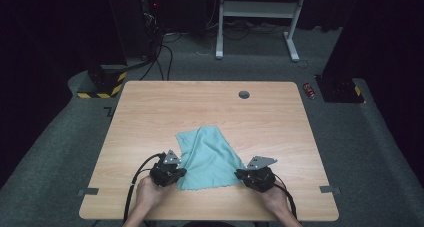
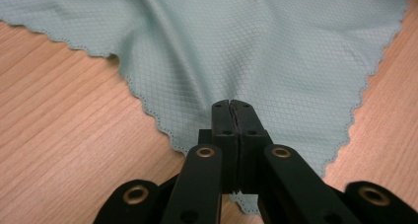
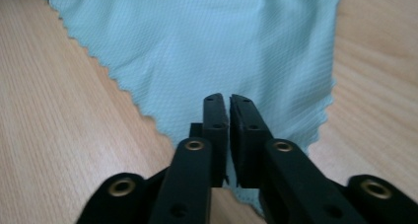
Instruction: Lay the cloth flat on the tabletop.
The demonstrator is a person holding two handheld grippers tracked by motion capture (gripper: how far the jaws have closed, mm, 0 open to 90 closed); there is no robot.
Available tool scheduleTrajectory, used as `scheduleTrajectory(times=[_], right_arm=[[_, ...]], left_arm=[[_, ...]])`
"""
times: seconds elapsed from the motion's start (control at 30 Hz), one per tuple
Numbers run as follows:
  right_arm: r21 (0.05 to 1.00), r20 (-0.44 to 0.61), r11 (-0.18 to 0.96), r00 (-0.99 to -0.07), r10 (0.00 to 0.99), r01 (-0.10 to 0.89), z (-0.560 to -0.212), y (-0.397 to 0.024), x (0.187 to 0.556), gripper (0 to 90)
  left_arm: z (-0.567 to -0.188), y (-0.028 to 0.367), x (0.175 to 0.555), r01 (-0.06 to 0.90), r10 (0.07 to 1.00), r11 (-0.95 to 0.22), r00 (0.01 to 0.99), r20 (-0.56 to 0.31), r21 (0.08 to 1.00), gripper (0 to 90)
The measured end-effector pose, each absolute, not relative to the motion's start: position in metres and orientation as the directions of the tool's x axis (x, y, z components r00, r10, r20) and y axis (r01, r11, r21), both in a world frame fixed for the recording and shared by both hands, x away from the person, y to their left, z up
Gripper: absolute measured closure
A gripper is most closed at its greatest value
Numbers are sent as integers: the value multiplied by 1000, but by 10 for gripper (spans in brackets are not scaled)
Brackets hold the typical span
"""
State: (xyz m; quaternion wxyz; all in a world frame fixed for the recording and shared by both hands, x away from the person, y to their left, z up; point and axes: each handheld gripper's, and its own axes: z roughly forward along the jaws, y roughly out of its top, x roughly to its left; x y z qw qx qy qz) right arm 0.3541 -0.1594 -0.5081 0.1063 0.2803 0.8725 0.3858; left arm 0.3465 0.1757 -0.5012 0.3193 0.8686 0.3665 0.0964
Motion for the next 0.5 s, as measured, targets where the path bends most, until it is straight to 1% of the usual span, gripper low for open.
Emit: scheduleTrajectory(times=[0.03,0.07,0.1,0.17,0.2,0.23,0.27,0.3,0.33,0.37,0.4,0.43,0.47,0.5], right_arm=[[743,48,522,-811,584,420,-505,-162,358,797],[747,62,503,-799,599,435,-503,-164,363,786],[747,62,503,-799,599,435,-503,-164,363,786],[751,75,473,-772,632,461,-500,-166,373,765],[748,85,450,-742,665,488,-497,-165,384,739],[750,82,446,-737,671,489,-496,-164,388,730],[750,82,446,-737,671,489,-496,-164,388,730],[748,88,437,-726,682,500,-494,-162,394,722],[748,83,429,-714,695,506,-493,-156,401,710],[747,85,429,-713,696,507,-492,-153,405,704],[743,82,431,-710,700,511,-493,-149,409,699],[740,78,435,-708,702,513,-493,-146,412,694],[740,78,435,-708,702,513,-493,-146,412,694],[730,74,444,-707,703,519,-496,-140,417,694]], left_arm=[[-501,177,347,579,702,-517,709,-75,630,873],[-500,178,348,583,707,-510,703,-79,633,842],[-499,178,348,580,711,-507,699,-70,638,842],[-498,180,350,578,723,-489,688,-67,654,783],[-497,180,353,579,747,-466,663,-54,669,725],[-497,181,357,579,768,-444,639,-43,684,709],[-497,181,357,579,768,-444,639,-43,684,687],[-497,182,360,585,787,-426,615,-35,691,687],[-497,184,368,596,818,-392,574,-30,701,659],[-497,184,368,596,818,-392,574,-30,701,650],[-497,185,374,601,838,-371,546,-25,708,633],[-497,187,385,620,863,-335,504,-33,709,613],[-497,187,385,620,863,-335,504,-33,709,594],[-497,189,393,635,875,-317,483,-42,705,574]])
